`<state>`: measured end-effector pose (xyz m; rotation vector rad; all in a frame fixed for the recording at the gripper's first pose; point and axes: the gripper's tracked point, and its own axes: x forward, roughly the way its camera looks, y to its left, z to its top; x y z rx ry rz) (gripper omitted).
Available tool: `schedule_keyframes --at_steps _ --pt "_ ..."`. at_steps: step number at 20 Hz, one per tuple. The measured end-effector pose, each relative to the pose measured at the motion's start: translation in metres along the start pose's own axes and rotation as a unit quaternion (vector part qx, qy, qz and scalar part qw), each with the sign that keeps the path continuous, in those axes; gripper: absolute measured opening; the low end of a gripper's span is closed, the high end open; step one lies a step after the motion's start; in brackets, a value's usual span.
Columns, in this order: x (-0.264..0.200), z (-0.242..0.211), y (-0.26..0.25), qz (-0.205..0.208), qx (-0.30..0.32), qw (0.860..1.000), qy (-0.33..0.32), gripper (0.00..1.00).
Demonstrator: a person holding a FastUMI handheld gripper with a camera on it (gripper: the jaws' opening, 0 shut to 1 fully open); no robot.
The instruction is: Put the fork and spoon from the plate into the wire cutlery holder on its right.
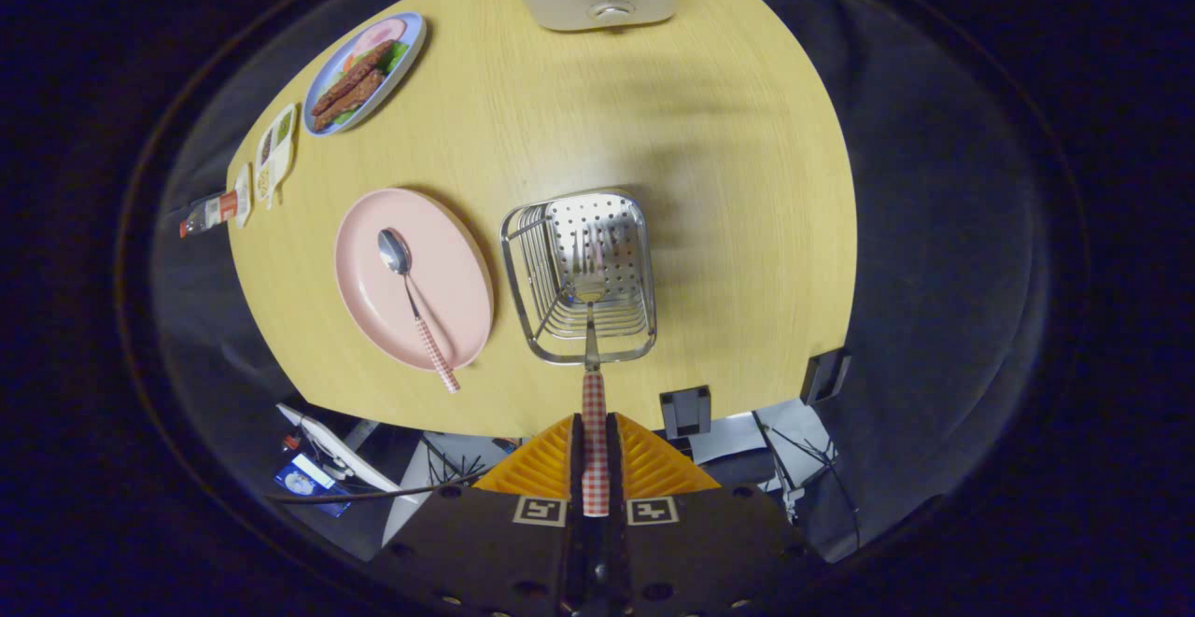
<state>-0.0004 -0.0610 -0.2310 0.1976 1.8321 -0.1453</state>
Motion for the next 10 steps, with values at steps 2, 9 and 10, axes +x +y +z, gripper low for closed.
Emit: schedule_keyframes --at_steps 2,9,10 --pt "0.000 0.008 0.000 0.000 0.003 1.000 -0.008 0.09" --pt "-0.014 0.029 0.008 0.022 -0.020 0.995 -0.097 0.38" --pt "-0.021 0.034 0.009 0.021 -0.032 0.991 -0.131 0.49"
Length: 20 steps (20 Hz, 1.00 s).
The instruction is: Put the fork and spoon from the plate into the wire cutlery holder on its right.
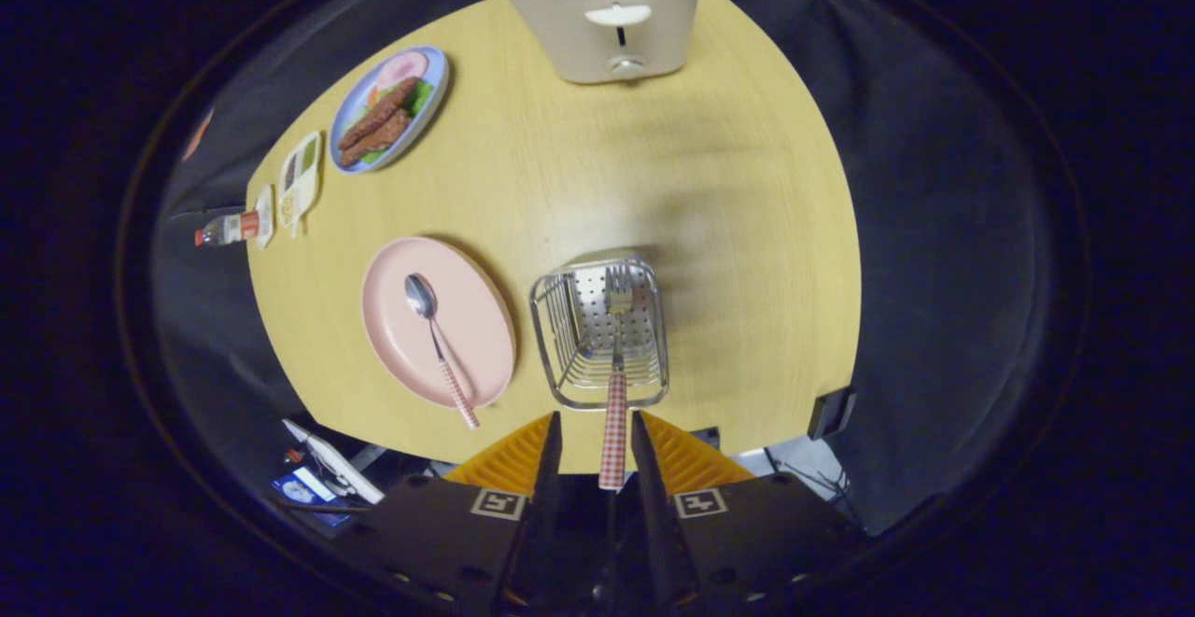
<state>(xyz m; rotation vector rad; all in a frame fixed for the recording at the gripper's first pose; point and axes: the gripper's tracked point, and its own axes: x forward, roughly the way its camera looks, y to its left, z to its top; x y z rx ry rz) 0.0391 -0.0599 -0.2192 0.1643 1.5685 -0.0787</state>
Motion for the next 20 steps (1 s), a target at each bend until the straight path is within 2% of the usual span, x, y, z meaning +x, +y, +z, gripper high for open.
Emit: schedule_keyframes --at_steps 3,4,5,9,13,16,18,20 --pt "-0.022 0.023 0.012 0.004 -0.050 0.992 -0.116 0.82" --pt "-0.029 0.029 0.018 0.007 -0.064 0.985 -0.159 0.84" --pt "-0.036 0.032 0.026 0.016 -0.075 0.977 -0.199 0.91" --pt "-0.041 0.011 0.066 0.057 -0.124 0.940 -0.313 0.91" --pt "-0.004 -0.040 0.109 0.081 -0.163 0.915 -0.361 0.92" --pt "0.030 -0.050 0.134 0.073 -0.176 0.889 -0.416 0.91" --pt "0.055 -0.052 0.142 0.060 -0.176 0.882 -0.433 0.91" --pt "0.080 -0.053 0.146 0.047 -0.175 0.884 -0.431 0.91"
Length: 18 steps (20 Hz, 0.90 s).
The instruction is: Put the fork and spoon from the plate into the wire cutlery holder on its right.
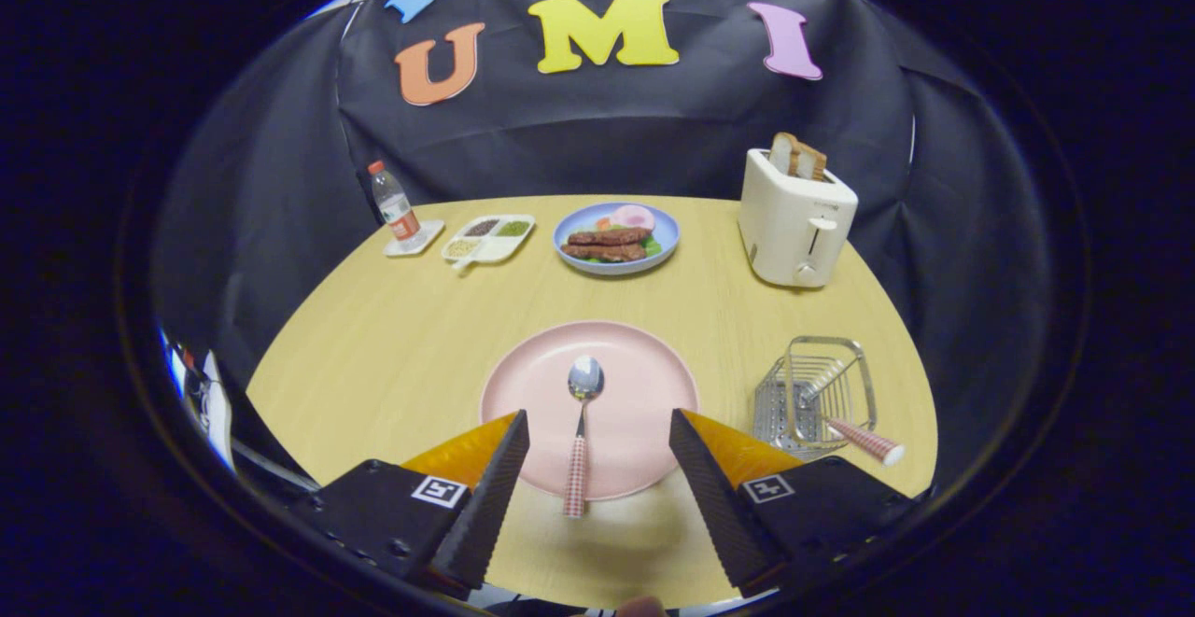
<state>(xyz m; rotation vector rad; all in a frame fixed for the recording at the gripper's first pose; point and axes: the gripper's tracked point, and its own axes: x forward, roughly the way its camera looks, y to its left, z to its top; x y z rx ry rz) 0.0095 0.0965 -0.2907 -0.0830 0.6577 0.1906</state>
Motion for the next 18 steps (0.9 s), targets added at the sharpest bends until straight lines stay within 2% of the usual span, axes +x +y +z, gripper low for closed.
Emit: schedule_keyframes --at_steps 2,6,9,14,16,18 --pt "0.014 -0.018 0.004 -0.012 -0.005 1.000 0.018 0.91" --pt "0.036 -0.035 0.008 -0.021 -0.015 0.999 0.047 0.79" --pt "0.048 -0.042 0.011 -0.022 -0.011 0.997 0.071 0.50" --pt "0.052 -0.051 0.009 -0.034 -0.009 0.994 0.100 0.23" --pt "0.053 -0.047 0.003 -0.037 -0.008 0.993 0.108 0.06" --pt "0.048 -0.041 0.001 -0.035 -0.004 0.992 0.118 0.06"
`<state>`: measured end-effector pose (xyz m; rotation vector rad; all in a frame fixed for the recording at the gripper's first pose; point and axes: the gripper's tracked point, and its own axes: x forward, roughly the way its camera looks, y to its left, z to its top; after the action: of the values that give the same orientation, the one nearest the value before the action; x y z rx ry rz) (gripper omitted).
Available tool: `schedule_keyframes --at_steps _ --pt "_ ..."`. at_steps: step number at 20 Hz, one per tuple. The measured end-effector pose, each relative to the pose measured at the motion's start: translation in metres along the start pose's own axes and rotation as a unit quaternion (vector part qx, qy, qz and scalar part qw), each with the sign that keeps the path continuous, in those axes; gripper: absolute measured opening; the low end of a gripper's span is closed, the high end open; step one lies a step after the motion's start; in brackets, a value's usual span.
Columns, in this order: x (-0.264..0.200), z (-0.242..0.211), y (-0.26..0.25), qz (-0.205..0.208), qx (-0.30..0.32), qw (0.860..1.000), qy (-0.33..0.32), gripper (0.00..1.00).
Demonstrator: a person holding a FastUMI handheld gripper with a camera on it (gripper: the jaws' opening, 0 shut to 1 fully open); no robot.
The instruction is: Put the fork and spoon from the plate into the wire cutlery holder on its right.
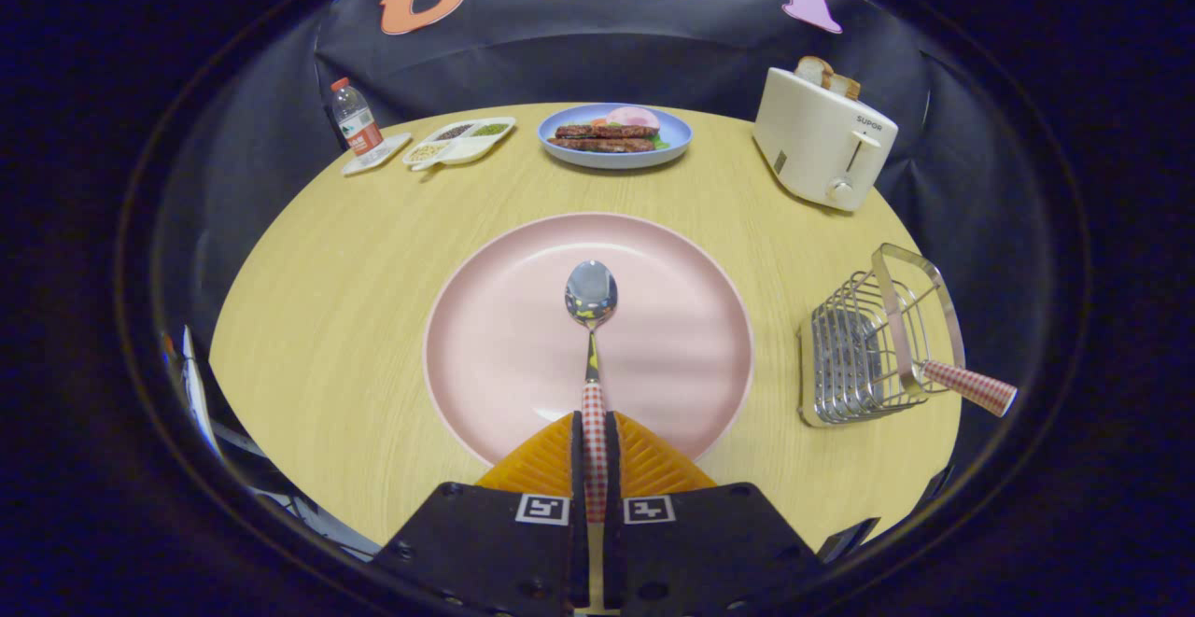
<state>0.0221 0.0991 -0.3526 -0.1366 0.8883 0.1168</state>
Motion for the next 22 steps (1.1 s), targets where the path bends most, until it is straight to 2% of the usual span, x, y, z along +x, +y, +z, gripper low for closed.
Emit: schedule_keyframes --at_steps 4,8,11,14,17,19,22 --pt "-0.033 0.019 -0.006 0.022 0.021 0.999 0.017 0.06" --pt "-0.087 0.056 -0.025 0.054 0.044 0.997 0.037 0.06" --pt "-0.128 0.083 -0.061 0.044 0.044 0.997 0.042 0.06" --pt "-0.153 0.091 -0.104 0.027 0.066 0.995 0.070 0.06" --pt "-0.166 0.081 -0.133 0.022 0.113 0.985 0.129 0.06" --pt "-0.169 0.072 -0.149 0.011 0.117 0.979 0.168 0.06" --pt "-0.171 0.049 -0.152 0.018 0.141 0.960 0.240 0.06"
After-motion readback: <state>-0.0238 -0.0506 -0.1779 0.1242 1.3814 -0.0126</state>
